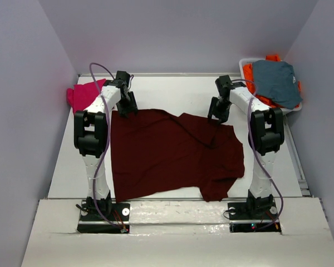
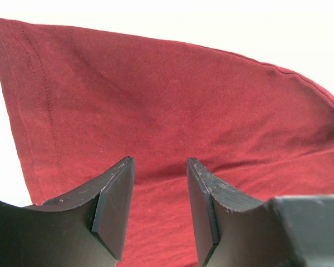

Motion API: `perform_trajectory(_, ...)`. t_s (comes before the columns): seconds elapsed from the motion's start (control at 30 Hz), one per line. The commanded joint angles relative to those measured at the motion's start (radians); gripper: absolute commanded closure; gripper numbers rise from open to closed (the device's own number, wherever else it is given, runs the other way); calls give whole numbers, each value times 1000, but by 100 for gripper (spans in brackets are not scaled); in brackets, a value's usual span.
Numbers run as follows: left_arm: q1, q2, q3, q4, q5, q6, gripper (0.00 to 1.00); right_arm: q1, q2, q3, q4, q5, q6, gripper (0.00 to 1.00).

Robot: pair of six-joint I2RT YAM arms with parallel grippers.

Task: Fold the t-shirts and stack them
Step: Fold the tshirt

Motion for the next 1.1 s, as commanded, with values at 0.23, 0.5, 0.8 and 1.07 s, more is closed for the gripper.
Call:
perform_trajectory(0.23, 14, -78, -4, -12, 5, 15, 47, -36, 21, 78, 12, 107, 36, 47)
perform_trajectory(0.5, 14, -75, -7, -12, 5, 15, 47, -65, -10, 76, 1, 137, 46, 46)
perform_trajectory(0.8, 14, -72, -11, -12, 7, 15, 47, -75, 22, 65, 27, 78, 41, 47)
perform_trajectory(1.07, 14, -67, -12, -9, 7, 15, 47, -75, 37, 72, 34, 38, 44, 48)
